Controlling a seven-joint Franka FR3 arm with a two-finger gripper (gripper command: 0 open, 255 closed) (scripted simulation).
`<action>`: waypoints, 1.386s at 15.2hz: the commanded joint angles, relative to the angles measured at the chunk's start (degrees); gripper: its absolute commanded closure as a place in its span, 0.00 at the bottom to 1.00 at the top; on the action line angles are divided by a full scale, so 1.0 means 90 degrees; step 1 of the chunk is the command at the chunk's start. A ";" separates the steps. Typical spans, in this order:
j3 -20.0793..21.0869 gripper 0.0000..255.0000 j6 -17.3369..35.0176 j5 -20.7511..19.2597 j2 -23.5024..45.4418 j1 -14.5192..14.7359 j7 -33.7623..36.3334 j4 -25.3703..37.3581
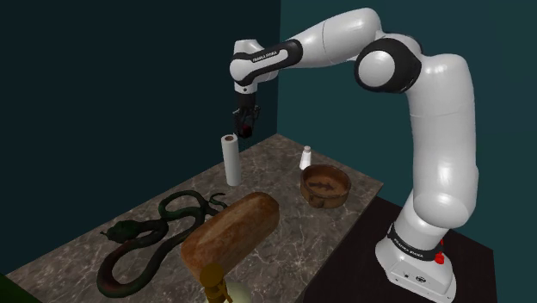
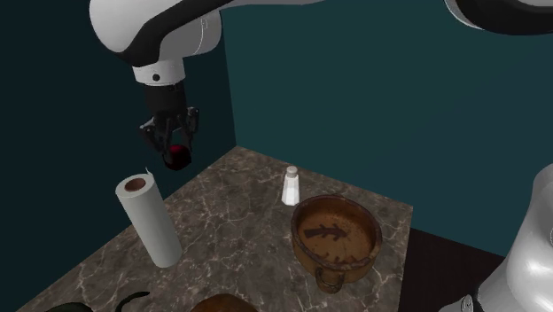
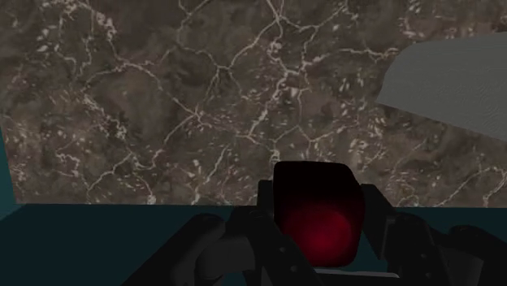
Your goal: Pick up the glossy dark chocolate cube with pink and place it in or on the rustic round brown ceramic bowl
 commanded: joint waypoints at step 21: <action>-0.0167 1.00 0.0773 0.0092 -0.4966 -0.0215 -0.0457 -0.5769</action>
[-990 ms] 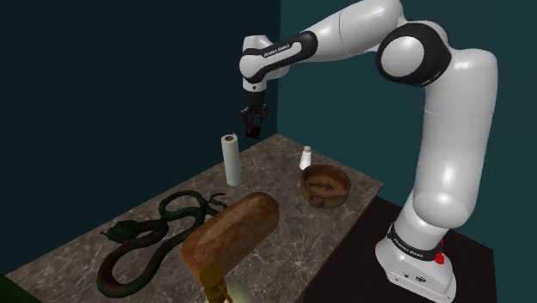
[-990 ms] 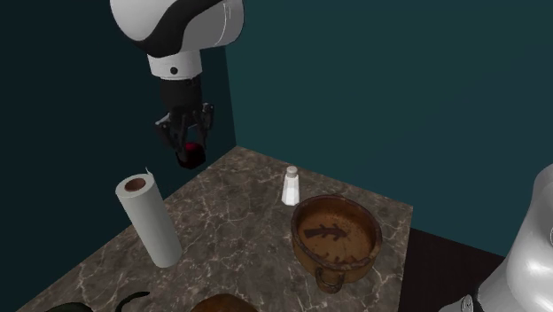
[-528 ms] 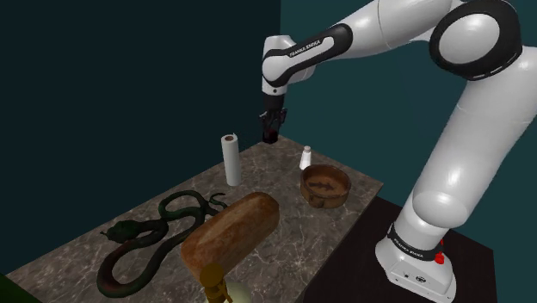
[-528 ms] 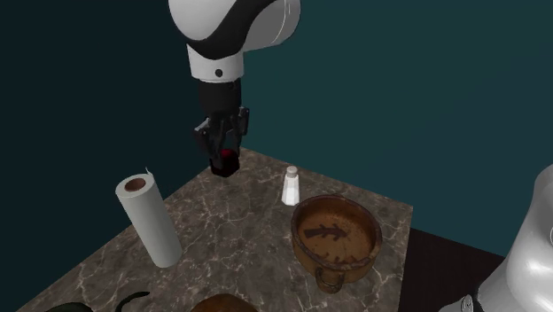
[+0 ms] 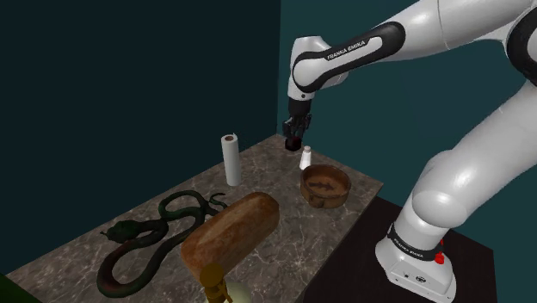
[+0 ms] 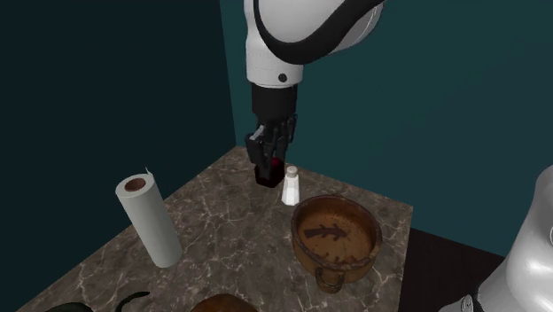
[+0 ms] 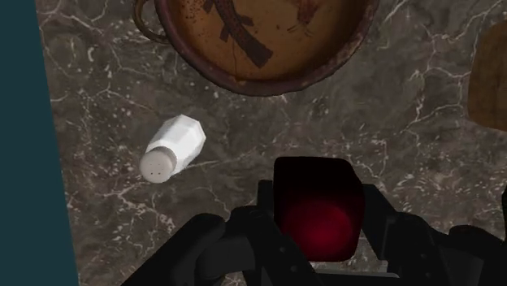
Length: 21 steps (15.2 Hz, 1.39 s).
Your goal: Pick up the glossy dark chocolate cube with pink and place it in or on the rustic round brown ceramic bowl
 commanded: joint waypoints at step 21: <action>-0.0230 1.00 0.0180 -0.0184 -0.2962 -0.0214 -0.0296 -0.3159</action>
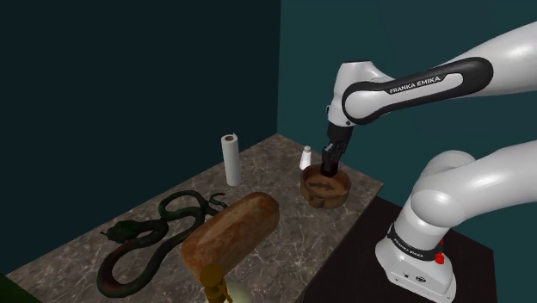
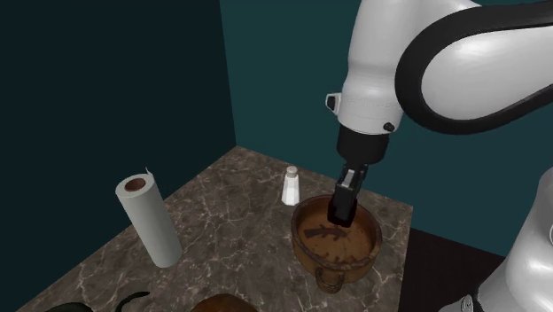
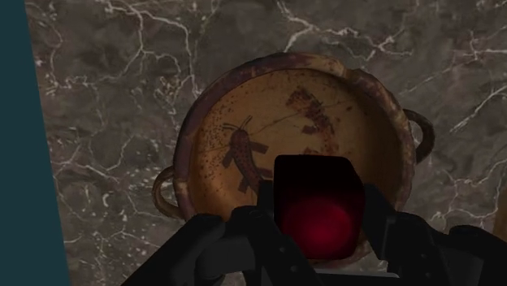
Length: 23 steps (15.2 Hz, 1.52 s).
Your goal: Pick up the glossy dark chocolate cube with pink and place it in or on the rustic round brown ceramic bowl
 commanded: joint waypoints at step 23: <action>-0.0033 0.00 -0.0340 -0.0040 -0.0107 -0.0042 -0.0029 0.0236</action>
